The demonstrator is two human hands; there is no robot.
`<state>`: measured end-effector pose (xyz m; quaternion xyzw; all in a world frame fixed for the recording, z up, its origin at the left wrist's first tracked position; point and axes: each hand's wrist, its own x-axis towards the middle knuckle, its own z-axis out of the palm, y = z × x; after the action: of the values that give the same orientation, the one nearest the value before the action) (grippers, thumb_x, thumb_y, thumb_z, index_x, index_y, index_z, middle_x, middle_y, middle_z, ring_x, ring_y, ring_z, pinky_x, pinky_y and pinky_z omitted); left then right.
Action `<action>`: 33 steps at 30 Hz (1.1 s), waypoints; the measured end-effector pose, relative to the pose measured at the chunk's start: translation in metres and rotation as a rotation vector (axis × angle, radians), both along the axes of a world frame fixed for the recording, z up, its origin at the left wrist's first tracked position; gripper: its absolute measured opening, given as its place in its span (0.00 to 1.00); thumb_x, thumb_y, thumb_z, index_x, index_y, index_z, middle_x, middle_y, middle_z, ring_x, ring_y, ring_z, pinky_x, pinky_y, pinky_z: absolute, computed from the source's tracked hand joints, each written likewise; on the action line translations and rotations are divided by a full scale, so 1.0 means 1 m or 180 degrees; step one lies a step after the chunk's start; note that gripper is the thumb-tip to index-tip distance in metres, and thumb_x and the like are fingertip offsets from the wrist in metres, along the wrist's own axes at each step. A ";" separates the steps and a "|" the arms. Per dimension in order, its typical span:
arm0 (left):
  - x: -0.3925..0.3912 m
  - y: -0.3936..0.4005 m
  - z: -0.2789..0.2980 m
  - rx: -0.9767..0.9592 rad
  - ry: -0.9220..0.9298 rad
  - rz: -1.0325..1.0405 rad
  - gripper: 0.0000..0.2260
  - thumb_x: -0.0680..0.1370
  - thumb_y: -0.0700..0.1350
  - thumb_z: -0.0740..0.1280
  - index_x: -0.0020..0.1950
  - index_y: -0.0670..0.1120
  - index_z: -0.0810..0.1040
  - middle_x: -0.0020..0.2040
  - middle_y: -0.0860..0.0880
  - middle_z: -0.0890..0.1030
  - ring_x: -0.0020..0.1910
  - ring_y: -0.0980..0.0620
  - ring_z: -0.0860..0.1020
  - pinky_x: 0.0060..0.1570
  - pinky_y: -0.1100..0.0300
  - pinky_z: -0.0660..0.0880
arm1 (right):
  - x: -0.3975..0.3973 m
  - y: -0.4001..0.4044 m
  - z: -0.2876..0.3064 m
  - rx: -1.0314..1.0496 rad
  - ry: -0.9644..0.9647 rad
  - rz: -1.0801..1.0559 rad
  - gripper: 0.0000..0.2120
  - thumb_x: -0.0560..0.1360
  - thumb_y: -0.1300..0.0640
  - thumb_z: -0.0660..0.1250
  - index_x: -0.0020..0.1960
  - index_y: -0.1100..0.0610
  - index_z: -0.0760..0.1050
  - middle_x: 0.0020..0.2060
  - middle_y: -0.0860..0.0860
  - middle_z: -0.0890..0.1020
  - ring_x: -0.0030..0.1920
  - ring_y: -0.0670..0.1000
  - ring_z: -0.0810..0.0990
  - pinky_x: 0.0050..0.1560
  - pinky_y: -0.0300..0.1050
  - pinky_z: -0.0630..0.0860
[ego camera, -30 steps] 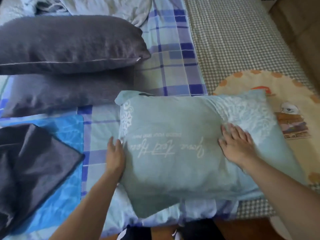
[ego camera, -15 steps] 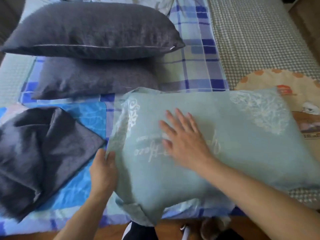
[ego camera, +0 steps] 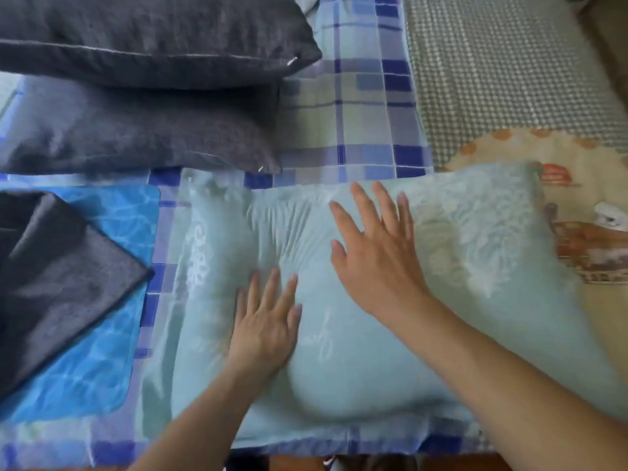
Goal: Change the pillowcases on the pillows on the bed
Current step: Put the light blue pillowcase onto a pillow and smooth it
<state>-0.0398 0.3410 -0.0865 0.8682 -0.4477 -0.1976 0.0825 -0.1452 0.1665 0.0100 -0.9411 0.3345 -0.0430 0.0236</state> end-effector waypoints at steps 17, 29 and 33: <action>-0.097 -0.170 -0.024 0.0198 -0.0386 -0.0879 0.31 0.79 0.66 0.54 0.81 0.60 0.56 0.83 0.47 0.44 0.81 0.34 0.43 0.68 0.21 0.46 | -0.125 -0.145 -0.123 0.0536 0.1298 -0.1433 0.35 0.78 0.32 0.42 0.82 0.46 0.47 0.81 0.53 0.44 0.80 0.60 0.42 0.77 0.65 0.44; -0.075 -0.163 -0.016 0.0126 -0.0473 -0.0861 0.30 0.80 0.66 0.50 0.81 0.60 0.54 0.83 0.46 0.49 0.82 0.38 0.45 0.72 0.26 0.47 | -0.112 -0.151 -0.055 0.0825 0.0576 -0.0171 0.31 0.80 0.39 0.43 0.78 0.50 0.62 0.80 0.52 0.55 0.79 0.54 0.56 0.79 0.56 0.46; -0.073 -0.173 0.001 0.0255 -0.0529 -0.0907 0.30 0.79 0.68 0.45 0.81 0.65 0.44 0.83 0.48 0.38 0.80 0.42 0.34 0.73 0.29 0.36 | -0.137 -0.246 -0.051 0.1809 0.1132 -0.2028 0.43 0.70 0.32 0.29 0.80 0.47 0.54 0.81 0.52 0.52 0.79 0.60 0.53 0.77 0.64 0.50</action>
<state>-0.1132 0.1677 -0.0855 0.8118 -0.5634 -0.1526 -0.0184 -0.2821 -0.0799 -0.0412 -0.7404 0.6044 0.2074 0.2085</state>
